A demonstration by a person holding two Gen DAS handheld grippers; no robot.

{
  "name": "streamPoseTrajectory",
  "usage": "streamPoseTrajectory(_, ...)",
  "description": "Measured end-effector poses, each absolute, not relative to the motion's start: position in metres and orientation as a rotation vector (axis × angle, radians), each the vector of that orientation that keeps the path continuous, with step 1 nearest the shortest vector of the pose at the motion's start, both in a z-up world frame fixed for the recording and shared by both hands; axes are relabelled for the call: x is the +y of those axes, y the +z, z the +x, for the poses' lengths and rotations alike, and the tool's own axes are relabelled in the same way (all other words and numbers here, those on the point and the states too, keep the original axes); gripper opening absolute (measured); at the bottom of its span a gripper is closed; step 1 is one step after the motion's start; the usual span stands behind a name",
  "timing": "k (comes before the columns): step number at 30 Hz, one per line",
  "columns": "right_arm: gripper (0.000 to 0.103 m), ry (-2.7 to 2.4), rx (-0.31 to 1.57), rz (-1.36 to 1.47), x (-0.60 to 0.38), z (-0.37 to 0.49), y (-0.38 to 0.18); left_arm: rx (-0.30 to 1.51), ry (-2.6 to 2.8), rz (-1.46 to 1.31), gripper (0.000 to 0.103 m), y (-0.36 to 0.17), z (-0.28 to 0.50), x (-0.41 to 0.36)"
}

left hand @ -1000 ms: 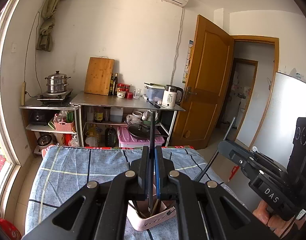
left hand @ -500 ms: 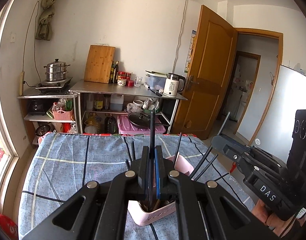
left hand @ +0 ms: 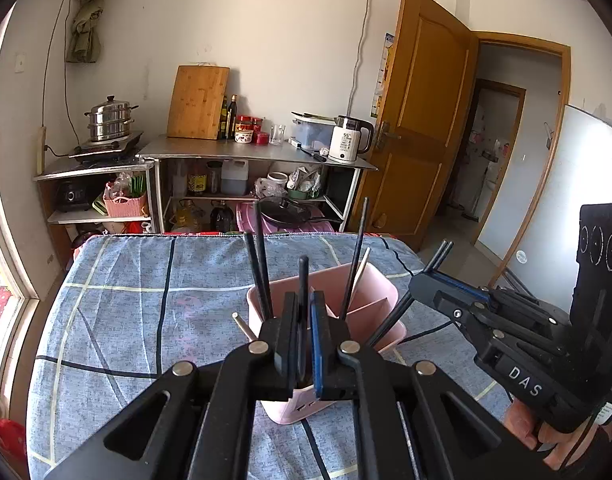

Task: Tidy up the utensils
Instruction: 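Open both tools to release the chopsticks and pull back from the basket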

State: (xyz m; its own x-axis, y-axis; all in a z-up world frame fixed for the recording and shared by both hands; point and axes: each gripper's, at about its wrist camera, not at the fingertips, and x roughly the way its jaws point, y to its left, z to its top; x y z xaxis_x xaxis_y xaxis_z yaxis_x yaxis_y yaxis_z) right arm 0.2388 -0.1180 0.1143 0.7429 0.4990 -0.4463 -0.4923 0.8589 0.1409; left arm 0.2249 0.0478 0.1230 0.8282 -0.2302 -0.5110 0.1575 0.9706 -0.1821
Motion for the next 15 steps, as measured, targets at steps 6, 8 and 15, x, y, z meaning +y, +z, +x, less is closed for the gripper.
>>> streamPoseTrajectory(6,0.013,0.532,0.466,0.014,-0.130,0.224,0.121,0.516,-0.174,-0.130,0.024,0.128,0.207,0.051)
streamPoseTrajectory(8,0.013,0.531,0.461,0.021,-0.135,0.217,0.122,0.501,-0.164,-0.128,0.027,0.129,0.199,0.052)
streamPoseTrajectory(15,0.014,0.530,0.459,0.015,-0.148,0.188,0.114,0.472,-0.146,-0.134,0.033,0.126,0.168,0.052)
